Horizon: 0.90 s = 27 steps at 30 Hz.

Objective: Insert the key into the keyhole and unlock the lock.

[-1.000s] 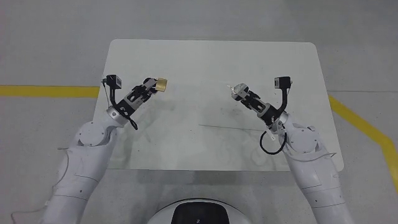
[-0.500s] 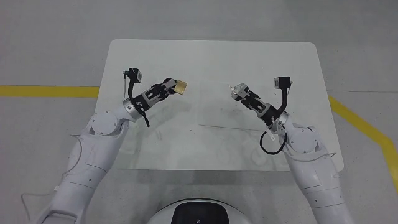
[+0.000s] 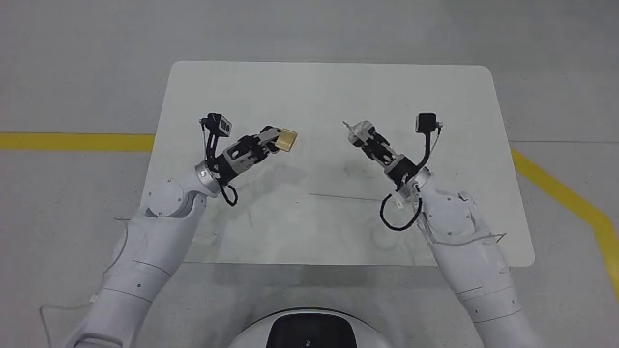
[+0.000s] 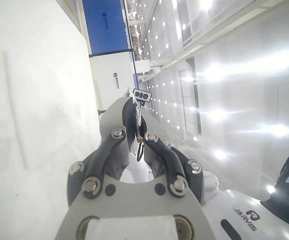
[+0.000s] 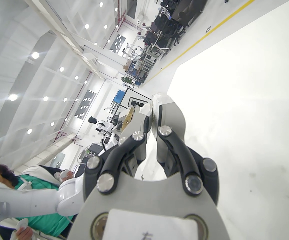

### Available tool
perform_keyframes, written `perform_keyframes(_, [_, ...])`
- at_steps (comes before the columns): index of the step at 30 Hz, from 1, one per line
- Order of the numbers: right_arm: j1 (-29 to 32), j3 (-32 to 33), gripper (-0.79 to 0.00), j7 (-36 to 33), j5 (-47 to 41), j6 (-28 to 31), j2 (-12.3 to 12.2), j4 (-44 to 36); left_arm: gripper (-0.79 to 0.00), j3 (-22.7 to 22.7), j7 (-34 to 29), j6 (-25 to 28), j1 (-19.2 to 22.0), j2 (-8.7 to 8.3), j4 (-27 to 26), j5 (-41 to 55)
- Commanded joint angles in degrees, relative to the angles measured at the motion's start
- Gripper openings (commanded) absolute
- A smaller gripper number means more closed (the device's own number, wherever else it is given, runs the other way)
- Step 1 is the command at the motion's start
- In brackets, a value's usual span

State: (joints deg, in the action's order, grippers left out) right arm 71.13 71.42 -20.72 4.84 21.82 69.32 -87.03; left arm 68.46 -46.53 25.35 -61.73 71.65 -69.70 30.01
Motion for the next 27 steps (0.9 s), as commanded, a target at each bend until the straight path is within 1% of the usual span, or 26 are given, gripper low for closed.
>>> perform_keyframes(1, [-0.85, -2.18, -0.785, 0.7, 0.78, -2.35, 0.41, -0.09, -0.785, -0.95, 2.16, 1.06, 0.16, 0.16, -0.28, -4.32])
perform_keyframes(5, [-2.92, -5.8, -0.785, 1.18, 1.68, -6.55, 1.25, 1.1, -0.785, -1.57, 5.93, 2.67, 0.16, 0.33, -0.93, -8.51])
perform_keyframes(8, [-4.08, -7.17, -0.785, 1.41, 0.96, -7.32, 1.71, 2.02, -0.785, -1.5, 8.59, 3.53, -0.32, 0.26, -1.88, -12.4])
perform_keyframes(11, [-4.63, -7.7, -0.785, 1.6, 0.44, -7.64, 1.98, 2.51, -0.785, -1.08, 10.23, 3.91, -1.22, 0.13, -3.02, -14.34])
perform_keyframes(17, [-5.03, -8.79, -0.785, 3.02, 0.45, -8.69, 2.5, 2.85, -0.785, -0.3, 12.81, 4.47, -2.63, 0.0, -4.22, -16.07])
perform_keyframes(19, [-4.7, -8.95, -0.785, 4.43, -0.8, -7.51, 2.74, 2.48, -0.785, -0.34, 13.97, 4.05, -3.12, 0.1, -4.46, -15.3])
perform_keyframes(21, [-4.15, -8.78, -0.785, 4.95, -2.9, -4.49, 2.88, 1.82, -0.785, -0.38, 14.04, 2.19, -3.34, 0.31, -4.19, -11.45])
perform_keyframes(23, [-3.47, -8.56, -0.785, 3.29, -4.5, -0.14, 2.83, 0.96, -0.785, -0.36, 12.98, 0.63, -3.12, 0.48, -3.64, -7.46])
perform_keyframes(27, [-1.76, -8.56, -0.785, -0.69, -5.18, 7.1, 2.55, -1.06, -0.785, -0.72, 8.26, -0.55, -2.19, 0.91, -1.91, 0.99])
